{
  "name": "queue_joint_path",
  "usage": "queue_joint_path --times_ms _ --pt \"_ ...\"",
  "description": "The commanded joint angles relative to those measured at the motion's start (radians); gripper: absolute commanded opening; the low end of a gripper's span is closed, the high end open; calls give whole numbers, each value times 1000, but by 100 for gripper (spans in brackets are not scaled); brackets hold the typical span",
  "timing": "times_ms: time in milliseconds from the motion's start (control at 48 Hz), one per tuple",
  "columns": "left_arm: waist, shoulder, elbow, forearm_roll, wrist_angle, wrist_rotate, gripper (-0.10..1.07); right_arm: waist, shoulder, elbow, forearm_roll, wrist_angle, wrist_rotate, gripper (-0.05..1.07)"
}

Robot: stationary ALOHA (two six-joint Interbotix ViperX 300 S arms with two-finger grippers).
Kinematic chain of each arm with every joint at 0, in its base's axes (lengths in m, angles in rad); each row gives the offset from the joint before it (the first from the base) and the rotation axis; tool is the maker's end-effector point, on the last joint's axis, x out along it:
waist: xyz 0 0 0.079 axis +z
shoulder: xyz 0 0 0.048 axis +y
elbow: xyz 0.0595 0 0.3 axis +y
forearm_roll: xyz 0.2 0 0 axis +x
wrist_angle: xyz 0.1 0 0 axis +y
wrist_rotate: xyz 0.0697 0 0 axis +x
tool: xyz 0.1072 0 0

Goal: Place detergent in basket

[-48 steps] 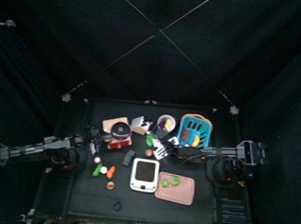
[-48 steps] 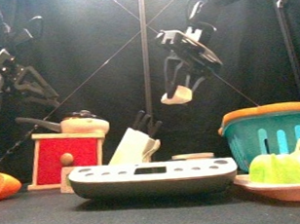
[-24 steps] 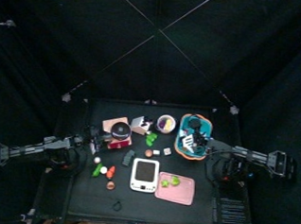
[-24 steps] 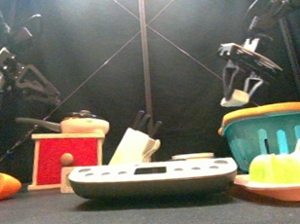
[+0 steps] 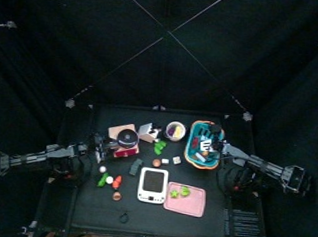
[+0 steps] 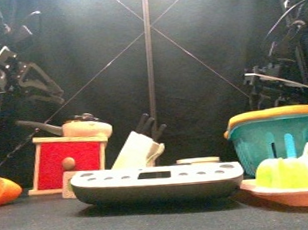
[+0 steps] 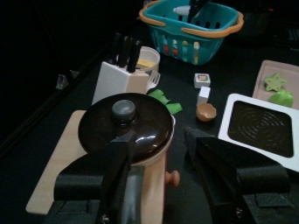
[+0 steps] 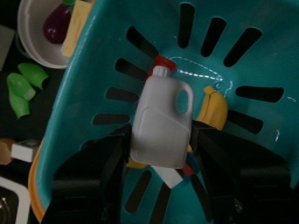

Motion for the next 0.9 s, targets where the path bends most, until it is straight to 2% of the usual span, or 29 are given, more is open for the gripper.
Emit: queue_joint_path --times_ms 0,438,875 --pt "3 3 -11 0 -8 2 85 -8 28 -21 -8 -29 2 78" --pt "3 3 -8 0 -3 0 85 -48 135 -54 -6 -41 2 79" --pt "3 3 -5 0 -2 3 85 -64 150 -58 29 8 3 91"
